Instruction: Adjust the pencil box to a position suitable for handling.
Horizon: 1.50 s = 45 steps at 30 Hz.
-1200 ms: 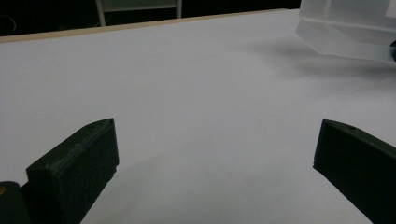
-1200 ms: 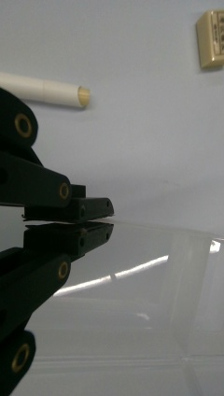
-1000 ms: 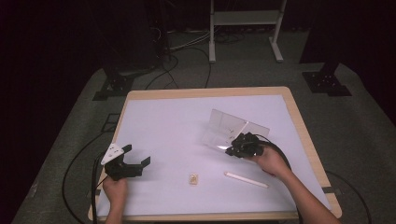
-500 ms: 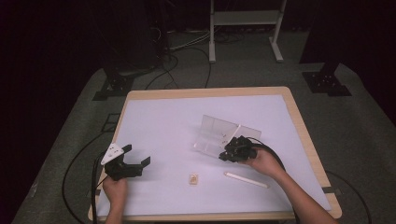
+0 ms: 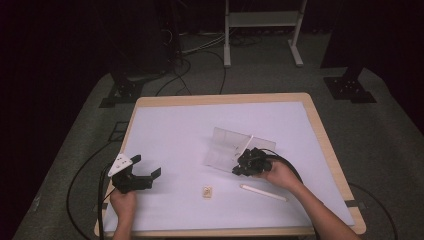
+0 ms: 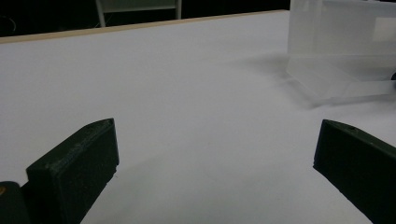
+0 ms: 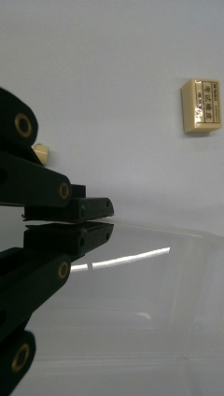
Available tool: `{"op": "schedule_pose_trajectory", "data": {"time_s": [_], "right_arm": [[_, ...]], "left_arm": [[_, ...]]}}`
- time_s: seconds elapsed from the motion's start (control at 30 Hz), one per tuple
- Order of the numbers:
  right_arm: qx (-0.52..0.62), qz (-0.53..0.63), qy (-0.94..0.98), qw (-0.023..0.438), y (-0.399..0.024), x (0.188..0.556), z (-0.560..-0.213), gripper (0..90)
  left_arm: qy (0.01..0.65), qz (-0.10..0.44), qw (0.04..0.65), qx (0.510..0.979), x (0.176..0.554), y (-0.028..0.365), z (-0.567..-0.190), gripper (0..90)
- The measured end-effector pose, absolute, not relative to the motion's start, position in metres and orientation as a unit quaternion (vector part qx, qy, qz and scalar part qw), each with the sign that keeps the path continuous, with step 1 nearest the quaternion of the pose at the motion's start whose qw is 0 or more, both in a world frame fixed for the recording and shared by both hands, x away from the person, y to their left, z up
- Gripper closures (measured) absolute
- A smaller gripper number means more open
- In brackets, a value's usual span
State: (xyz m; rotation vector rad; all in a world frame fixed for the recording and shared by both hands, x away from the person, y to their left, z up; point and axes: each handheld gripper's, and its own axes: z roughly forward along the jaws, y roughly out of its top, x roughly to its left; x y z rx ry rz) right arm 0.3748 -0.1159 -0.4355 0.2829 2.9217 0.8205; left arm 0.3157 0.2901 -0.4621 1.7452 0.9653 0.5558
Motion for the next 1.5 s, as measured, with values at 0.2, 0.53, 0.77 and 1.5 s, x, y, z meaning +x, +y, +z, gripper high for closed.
{"op": "schedule_pose_trajectory", "data": {"time_s": [0.2, 0.53, 0.77, 1.5], "right_arm": [[0.094, 0.266, 0.958, 0.041, -0.1158, 0.377, -0.4382, 86.3], [0.102, 0.264, 0.959, 0.031, -0.1179, 0.3815, -0.4438, 86.2], [0.106, 0.269, 0.957, 0.027, -0.1186, 0.3832, -0.4443, 85.9], [0.119, 0.28, 0.952, 0.032, -0.1234, 0.3823, -0.4388, 74.8]], "left_arm": [[0.401, 0.231, 0.51, 0.725, 0.3157, 0.2901, -0.4621, 0.0], [0.401, 0.231, 0.51, 0.725, 0.3157, 0.2901, -0.4622, 0.0], [0.401, 0.231, 0.51, 0.725, 0.3157, 0.2901, -0.4622, 0.0], [0.401, 0.231, 0.51, 0.725, 0.3156, 0.2902, -0.4621, 0.0]]}}
